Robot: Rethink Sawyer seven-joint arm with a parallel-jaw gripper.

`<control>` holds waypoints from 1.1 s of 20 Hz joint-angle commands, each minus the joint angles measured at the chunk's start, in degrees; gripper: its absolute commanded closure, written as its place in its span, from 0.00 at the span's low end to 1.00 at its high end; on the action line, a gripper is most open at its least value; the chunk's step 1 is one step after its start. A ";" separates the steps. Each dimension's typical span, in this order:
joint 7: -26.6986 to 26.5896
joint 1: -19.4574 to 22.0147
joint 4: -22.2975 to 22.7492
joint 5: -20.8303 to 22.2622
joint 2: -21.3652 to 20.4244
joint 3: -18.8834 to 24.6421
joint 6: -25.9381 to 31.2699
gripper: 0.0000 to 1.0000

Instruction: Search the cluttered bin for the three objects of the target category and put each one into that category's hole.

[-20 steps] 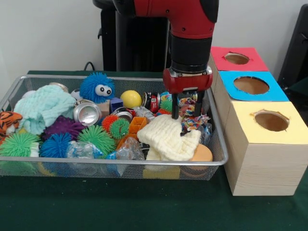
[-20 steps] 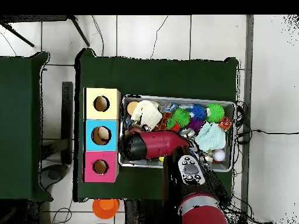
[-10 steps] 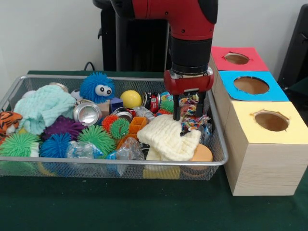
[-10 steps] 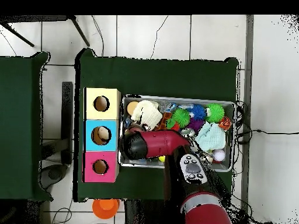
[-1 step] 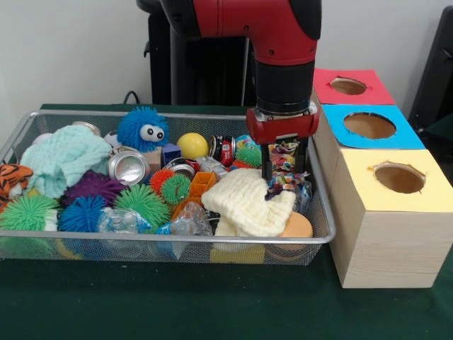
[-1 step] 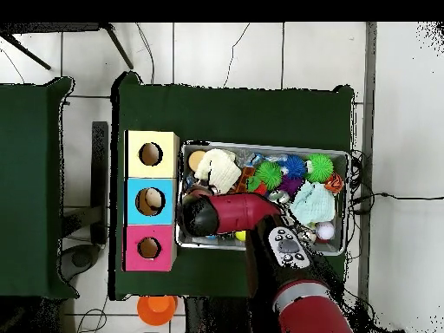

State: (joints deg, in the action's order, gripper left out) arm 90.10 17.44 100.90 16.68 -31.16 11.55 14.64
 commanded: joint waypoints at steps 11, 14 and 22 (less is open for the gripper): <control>0.01 2.03 0.13 2.49 7.68 4.76 5.94 0.00; -0.23 2.50 0.56 2.70 7.54 5.26 5.40 0.00; -0.74 2.60 0.17 3.02 7.77 5.75 5.15 1.00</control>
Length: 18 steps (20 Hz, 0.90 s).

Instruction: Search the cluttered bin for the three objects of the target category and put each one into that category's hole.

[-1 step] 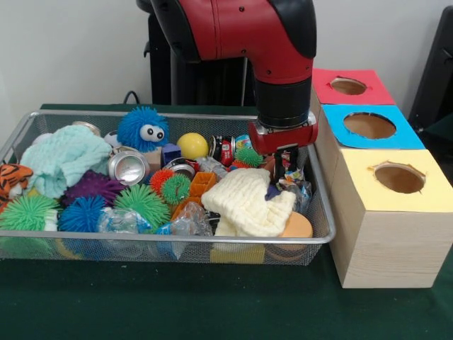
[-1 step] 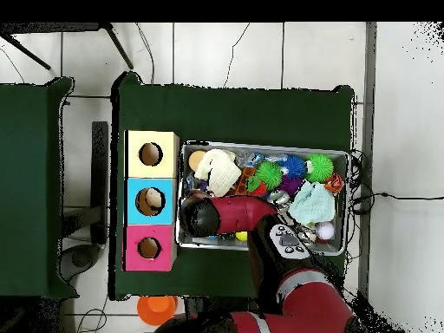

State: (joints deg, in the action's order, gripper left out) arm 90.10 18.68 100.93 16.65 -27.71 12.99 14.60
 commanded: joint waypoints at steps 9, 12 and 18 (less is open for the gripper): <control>-0.39 0.79 -0.61 3.37 3.02 4.05 4.24 1.00; -0.77 -0.56 -1.77 1.93 -1.49 2.89 9.58 1.00; -1.50 -2.90 -5.58 0.42 -7.00 2.17 18.35 1.00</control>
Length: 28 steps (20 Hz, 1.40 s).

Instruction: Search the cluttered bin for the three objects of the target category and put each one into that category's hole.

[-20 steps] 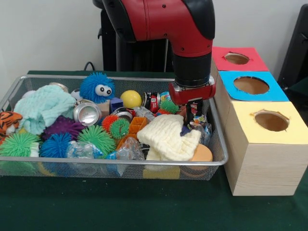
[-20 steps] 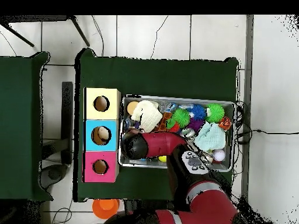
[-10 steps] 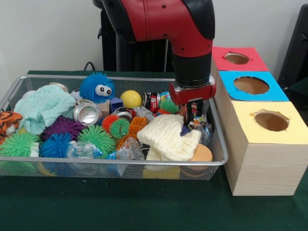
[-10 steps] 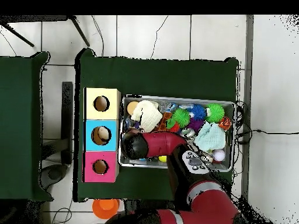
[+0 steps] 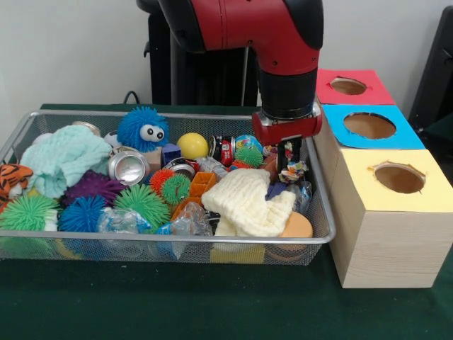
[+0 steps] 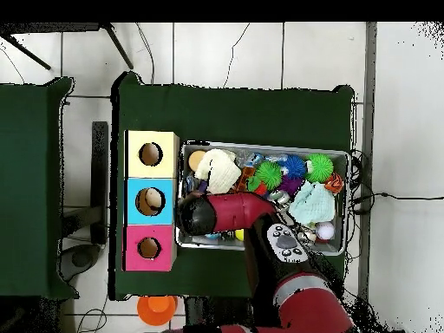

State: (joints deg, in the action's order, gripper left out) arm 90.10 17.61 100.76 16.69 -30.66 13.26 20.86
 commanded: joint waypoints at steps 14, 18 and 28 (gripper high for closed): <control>-0.53 -3.19 -9.36 -0.89 -8.23 4.14 21.79 1.00; -2.94 -1.40 -8.02 -1.06 -10.82 7.34 18.00 1.00; -1.43 -1.92 -8.16 -0.54 -14.18 7.69 18.33 1.00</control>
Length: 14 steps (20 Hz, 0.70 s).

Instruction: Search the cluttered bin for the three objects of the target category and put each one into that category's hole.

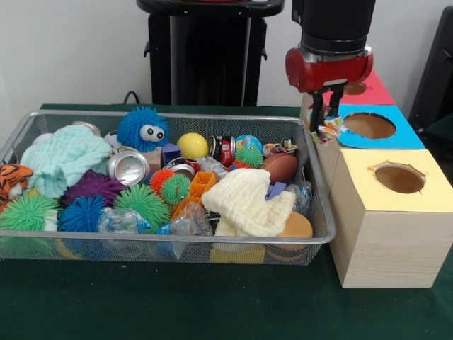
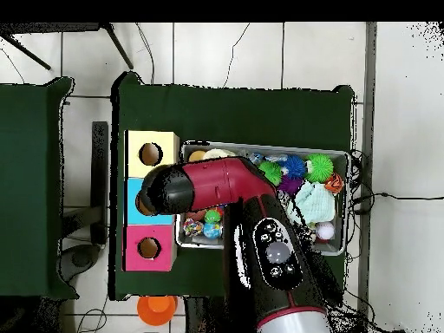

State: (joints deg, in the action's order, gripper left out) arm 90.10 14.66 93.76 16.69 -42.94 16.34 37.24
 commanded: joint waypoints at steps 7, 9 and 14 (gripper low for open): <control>2.24 0.93 -0.29 -1.45 -1.11 5.98 -4.34 1.00; 3.46 0.78 0.02 -1.40 -0.12 6.10 -6.97 1.00; 5.78 0.21 0.74 -0.50 2.52 5.97 -13.71 1.00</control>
State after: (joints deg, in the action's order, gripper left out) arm 90.10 14.62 93.65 16.11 -44.59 18.62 30.98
